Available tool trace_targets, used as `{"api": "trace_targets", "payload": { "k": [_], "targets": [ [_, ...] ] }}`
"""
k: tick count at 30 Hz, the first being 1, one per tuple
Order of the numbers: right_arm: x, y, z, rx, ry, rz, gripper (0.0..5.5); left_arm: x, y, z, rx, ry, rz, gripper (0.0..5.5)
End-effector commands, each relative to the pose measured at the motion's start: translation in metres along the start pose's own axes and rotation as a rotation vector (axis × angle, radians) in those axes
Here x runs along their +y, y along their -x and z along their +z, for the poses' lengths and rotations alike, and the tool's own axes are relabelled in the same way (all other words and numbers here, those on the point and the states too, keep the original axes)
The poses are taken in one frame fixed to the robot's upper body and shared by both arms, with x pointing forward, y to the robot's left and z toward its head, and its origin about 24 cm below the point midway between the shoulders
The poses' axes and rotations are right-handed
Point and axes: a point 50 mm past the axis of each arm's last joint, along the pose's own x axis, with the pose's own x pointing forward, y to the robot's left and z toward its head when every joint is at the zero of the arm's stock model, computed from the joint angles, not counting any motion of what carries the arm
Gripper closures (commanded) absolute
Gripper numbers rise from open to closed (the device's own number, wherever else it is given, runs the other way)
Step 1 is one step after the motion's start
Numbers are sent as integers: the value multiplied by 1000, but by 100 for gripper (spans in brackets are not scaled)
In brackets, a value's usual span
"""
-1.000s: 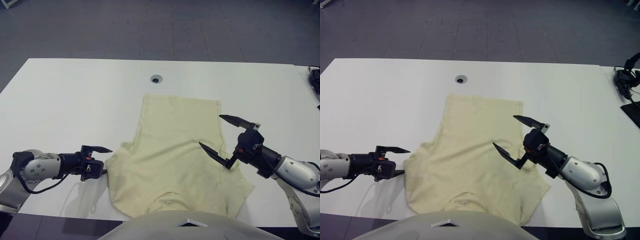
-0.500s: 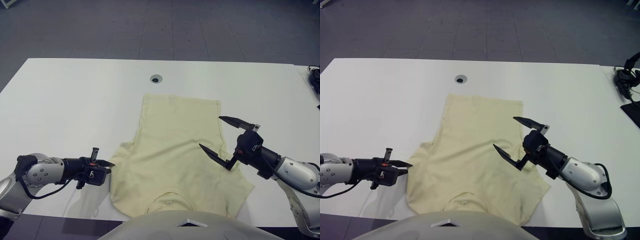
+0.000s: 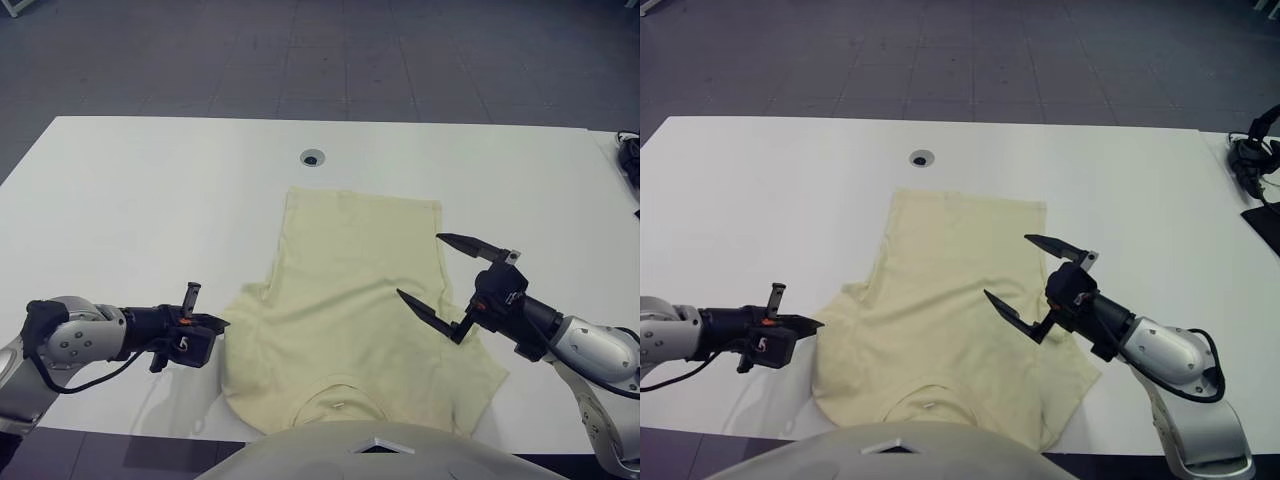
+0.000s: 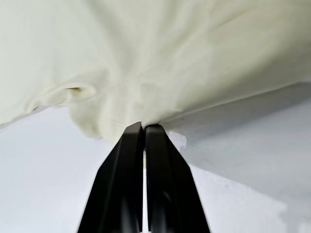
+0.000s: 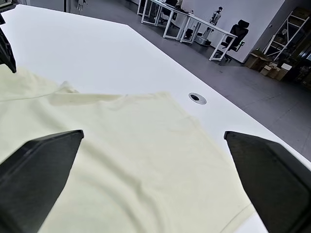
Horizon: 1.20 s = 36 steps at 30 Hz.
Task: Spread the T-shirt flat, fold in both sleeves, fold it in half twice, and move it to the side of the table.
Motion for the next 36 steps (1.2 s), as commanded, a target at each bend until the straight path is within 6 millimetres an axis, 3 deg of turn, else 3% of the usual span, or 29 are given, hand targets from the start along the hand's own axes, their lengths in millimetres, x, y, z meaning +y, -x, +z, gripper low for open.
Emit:
{"api": "trace_targets", "payload": {
  "k": [1,11,27,36],
  "targets": [
    [1,-1,1,9,12,10,10,9,-3,15,19,-177,-61,548],
    [0,-4,2,13,27,8,10,45,-25,57,-4,-508,-172,548],
    [1,-5,4,8,31,7,10,57,-47,88,-34,-695,-280,548],
    [3,-5,4,9,29,7,10,67,-54,97,-70,-672,-275,548]
  ]
}}
